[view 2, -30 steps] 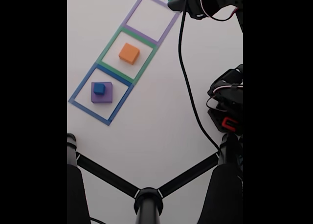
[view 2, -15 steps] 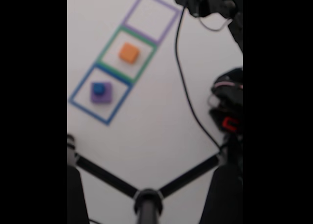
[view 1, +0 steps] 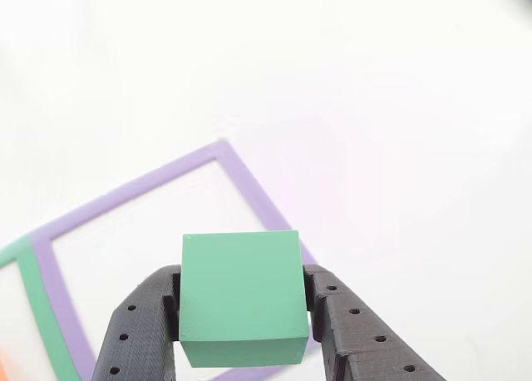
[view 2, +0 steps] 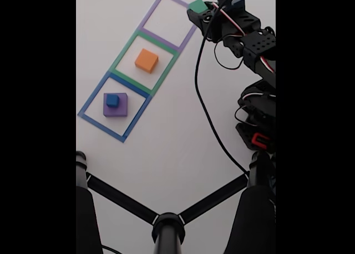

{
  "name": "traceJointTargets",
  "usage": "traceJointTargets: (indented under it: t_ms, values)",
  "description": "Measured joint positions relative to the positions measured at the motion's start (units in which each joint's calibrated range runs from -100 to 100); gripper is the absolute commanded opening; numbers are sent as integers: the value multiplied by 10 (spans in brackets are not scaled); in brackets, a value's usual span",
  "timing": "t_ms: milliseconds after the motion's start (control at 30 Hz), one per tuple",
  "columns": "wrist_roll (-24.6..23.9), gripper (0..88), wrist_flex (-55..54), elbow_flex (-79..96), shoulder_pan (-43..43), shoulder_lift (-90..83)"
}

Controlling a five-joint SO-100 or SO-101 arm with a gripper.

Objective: Tower of hanoi

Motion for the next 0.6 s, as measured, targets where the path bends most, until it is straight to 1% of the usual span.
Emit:
traceJointTargets:
  t_ms: [300, 600]
  values:
    - [0, 100, -219, -1, -20, 206]
    - [0, 103, -335, -40, -43, 352]
